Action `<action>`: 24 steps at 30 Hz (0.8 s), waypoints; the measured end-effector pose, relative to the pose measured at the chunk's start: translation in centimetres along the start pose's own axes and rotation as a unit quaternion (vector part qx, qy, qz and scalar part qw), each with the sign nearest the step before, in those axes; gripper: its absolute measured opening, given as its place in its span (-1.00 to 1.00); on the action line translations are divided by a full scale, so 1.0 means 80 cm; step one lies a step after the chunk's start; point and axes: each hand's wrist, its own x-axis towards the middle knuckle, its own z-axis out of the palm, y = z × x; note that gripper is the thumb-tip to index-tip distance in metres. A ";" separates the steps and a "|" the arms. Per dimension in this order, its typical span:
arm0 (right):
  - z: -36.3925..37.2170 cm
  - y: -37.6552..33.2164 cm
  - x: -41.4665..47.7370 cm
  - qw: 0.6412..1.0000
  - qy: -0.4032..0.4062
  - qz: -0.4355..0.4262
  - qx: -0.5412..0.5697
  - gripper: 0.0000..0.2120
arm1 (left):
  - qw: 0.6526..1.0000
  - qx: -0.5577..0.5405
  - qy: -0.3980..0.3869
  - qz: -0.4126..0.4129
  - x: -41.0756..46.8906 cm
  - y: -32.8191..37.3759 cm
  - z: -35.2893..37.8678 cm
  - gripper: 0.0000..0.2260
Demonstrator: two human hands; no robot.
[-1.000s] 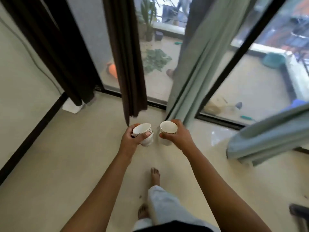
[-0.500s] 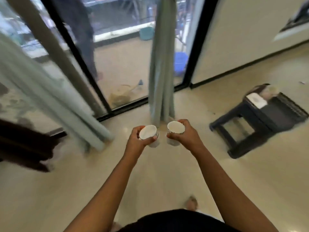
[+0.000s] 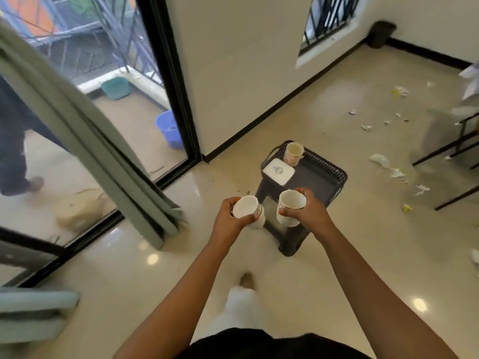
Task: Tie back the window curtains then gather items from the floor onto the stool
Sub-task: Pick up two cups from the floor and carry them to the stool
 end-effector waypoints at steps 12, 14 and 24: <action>-0.160 0.075 0.243 0.990 -0.047 0.094 -0.095 -0.30 | 0.992 0.079 -0.040 -0.093 0.224 0.046 0.214 -0.39; -0.178 0.087 0.280 0.987 -0.062 0.087 -0.120 -0.30 | 0.989 0.081 -0.049 -0.116 0.241 0.050 0.244 -0.43; -0.188 0.144 0.474 0.923 -0.261 -0.039 -0.280 -0.32 | 0.950 0.160 0.175 -0.202 0.308 -0.009 0.357 -0.35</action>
